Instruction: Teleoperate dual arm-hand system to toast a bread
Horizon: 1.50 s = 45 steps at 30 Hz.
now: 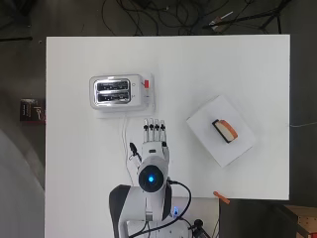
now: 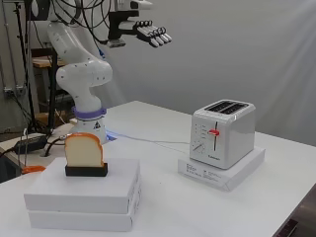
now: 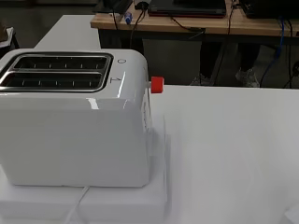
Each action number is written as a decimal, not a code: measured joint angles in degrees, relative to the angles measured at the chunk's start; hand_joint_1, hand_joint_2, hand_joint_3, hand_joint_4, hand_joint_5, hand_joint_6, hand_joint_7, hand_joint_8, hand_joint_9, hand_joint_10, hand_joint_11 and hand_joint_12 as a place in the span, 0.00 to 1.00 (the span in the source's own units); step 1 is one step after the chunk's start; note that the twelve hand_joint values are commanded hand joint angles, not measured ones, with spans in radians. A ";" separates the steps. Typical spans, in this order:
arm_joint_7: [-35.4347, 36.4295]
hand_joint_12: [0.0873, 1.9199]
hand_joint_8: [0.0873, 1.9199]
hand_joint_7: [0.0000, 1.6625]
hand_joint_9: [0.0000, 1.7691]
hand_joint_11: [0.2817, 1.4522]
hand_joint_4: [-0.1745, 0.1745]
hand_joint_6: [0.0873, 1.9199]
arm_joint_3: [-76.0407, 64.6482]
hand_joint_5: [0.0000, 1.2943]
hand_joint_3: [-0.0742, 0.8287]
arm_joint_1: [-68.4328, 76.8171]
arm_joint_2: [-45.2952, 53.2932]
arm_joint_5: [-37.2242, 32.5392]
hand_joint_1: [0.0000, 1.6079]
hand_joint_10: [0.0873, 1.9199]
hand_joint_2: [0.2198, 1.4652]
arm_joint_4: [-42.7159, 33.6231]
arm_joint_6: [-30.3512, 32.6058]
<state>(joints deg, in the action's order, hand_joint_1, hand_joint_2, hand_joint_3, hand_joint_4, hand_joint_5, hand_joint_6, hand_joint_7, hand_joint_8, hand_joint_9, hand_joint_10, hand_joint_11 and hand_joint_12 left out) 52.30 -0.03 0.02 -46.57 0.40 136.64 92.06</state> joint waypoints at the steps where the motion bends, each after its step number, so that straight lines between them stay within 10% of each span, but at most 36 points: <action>1: 0.15 0.00 0.00 0.15 0.20 0.12 0.39 0.00 0.02 0.17 0.09 0.03 -1.37 0.15 0.10 0.00 0.75 1.17 1.21; 11: 0.15 0.00 0.00 0.16 0.21 0.13 0.22 0.00 -0.23 0.19 0.10 -0.17 -2.77 1.47 0.06 0.00 0.79 2.13 3.29; 17: 2.55 0.00 0.00 0.27 0.35 0.22 0.41 0.00 -10.21 0.32 0.09 -1.65 9.78 5.48 0.14 0.00 0.83 -10.39 -3.30; 30: 10.69 0.00 0.00 0.35 0.42 0.23 0.39 0.00 -26.05 0.30 0.08 -3.64 22.43 27.71 0.21 0.00 0.77 -13.76 -4.72; 45: 19.15 0.00 0.00 0.35 0.38 0.19 0.32 0.00 -34.11 0.31 0.08 -4.88 43.92 15.01 0.27 0.00 0.80 -21.69 3.23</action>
<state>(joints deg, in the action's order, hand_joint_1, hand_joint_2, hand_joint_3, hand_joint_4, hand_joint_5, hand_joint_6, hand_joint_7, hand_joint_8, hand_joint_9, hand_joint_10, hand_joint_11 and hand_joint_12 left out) 71.45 -34.14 -4.86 -2.65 15.40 114.95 95.29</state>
